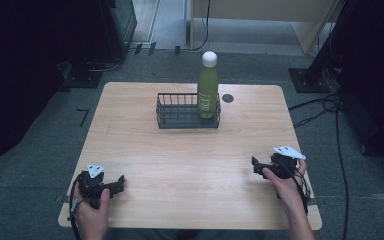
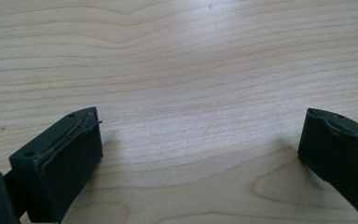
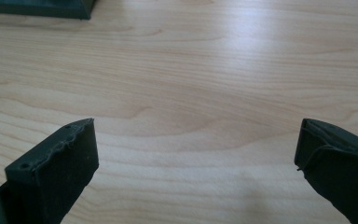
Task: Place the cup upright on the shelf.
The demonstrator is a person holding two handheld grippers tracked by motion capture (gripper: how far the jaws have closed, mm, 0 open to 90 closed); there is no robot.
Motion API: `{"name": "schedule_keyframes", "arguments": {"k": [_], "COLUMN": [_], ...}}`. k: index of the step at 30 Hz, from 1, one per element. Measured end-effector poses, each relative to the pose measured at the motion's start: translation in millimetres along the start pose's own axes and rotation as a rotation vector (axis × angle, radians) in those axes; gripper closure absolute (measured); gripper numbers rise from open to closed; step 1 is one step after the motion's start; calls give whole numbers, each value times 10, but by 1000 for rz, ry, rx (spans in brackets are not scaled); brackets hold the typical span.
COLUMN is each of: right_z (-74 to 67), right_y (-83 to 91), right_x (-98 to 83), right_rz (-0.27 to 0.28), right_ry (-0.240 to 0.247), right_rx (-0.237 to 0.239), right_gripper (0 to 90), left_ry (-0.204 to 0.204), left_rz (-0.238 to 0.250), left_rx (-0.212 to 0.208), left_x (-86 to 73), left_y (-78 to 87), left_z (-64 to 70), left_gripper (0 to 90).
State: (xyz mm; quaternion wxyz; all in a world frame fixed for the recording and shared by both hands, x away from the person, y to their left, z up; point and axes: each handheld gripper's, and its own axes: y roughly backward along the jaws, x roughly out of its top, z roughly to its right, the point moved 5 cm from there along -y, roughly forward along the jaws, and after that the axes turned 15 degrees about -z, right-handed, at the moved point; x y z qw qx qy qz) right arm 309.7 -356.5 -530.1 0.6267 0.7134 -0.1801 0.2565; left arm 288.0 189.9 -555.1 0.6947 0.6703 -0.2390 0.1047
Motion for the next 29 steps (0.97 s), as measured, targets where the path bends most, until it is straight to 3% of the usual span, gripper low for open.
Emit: {"name": "schedule_keyframes", "arguments": {"k": [9,19,23,29], "right_z": [165,359,392,379], "right_y": [28,44,58,65], "right_x": [-225,-502,-556,-569], "right_rz": [-35,-116,-103,-103], "right_ry": [-15,-18,-53,-32], "right_rx": [-40,-129,-103,-91], "right_gripper": [0,0,0,0], "left_ry": [-1,0,1,0], "left_rz": [0,0,0,0], "left_rx": [1,0,0,0], "left_x": [0,0,0,0], "left_y": [0,0,0,1], "left_z": [-1,0,1,0], "left_gripper": [0,0,0,0]}}
